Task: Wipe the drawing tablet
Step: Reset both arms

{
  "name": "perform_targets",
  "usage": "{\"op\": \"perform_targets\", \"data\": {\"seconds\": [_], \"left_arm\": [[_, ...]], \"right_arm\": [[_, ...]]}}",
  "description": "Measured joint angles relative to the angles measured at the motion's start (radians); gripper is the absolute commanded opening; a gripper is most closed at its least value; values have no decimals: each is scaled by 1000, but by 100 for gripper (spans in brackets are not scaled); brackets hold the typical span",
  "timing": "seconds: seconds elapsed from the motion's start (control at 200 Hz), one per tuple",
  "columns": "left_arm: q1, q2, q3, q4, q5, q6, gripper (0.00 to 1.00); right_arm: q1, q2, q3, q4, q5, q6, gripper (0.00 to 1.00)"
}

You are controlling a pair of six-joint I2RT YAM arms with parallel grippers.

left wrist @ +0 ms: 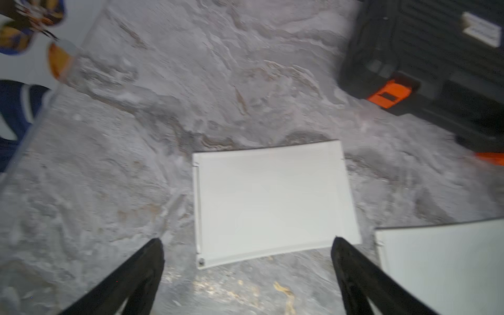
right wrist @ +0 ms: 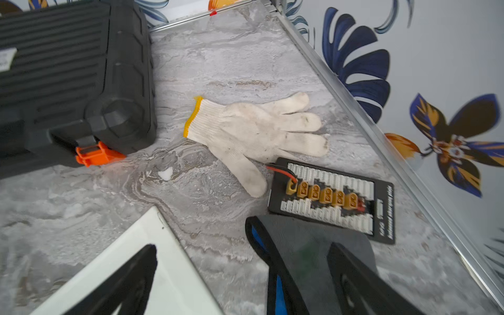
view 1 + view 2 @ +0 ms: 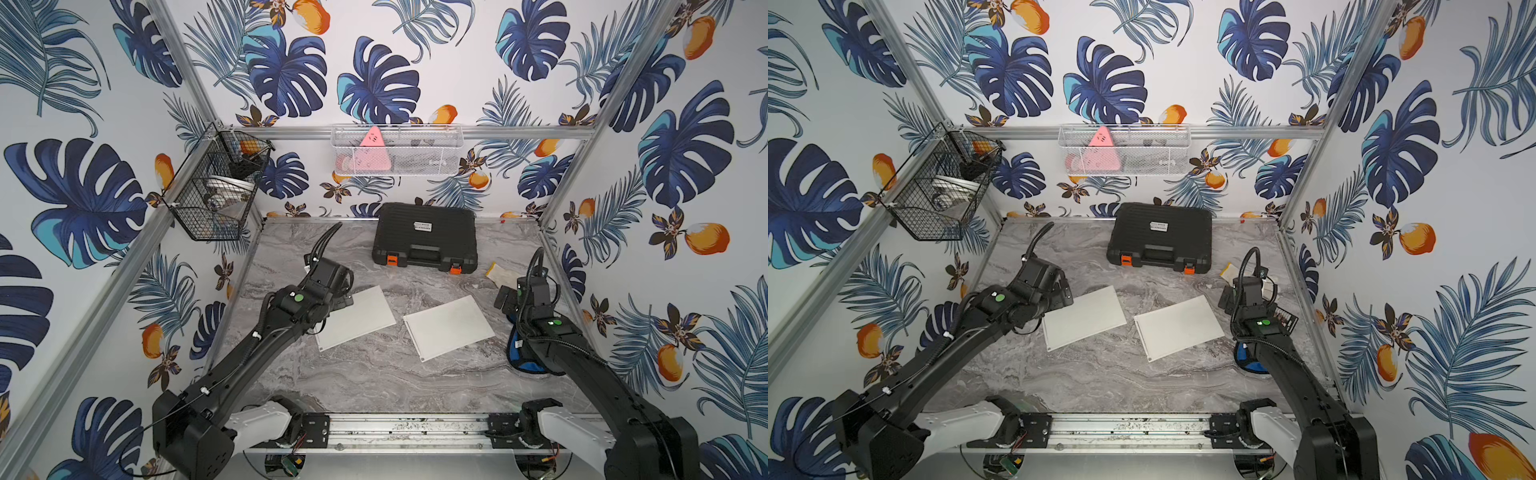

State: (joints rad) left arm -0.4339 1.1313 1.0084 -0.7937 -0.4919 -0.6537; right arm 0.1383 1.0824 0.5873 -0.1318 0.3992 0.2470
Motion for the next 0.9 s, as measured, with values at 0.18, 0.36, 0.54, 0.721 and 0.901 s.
{"op": "perform_targets", "data": {"seconds": [0.18, 0.36, 0.54, 0.721, 0.901], "left_arm": [[37, -82, -248, 248, -136, 279, 99], [140, -111, -504, 621, -124, 467, 99], [266, -40, -694, 1042, -36, 550, 99], [323, 153, -714, 1341, 66, 551, 99], [349, 303, -688, 1537, 149, 572, 99]], "right_arm": [[-57, 128, -126, 375, -78, -111, 100], [-95, 262, -195, 649, -160, -152, 100], [-135, 355, -249, 842, -224, -161, 100], [-149, 478, -279, 1046, -275, -161, 100], [-153, 569, -264, 1128, -293, -162, 100]]}}
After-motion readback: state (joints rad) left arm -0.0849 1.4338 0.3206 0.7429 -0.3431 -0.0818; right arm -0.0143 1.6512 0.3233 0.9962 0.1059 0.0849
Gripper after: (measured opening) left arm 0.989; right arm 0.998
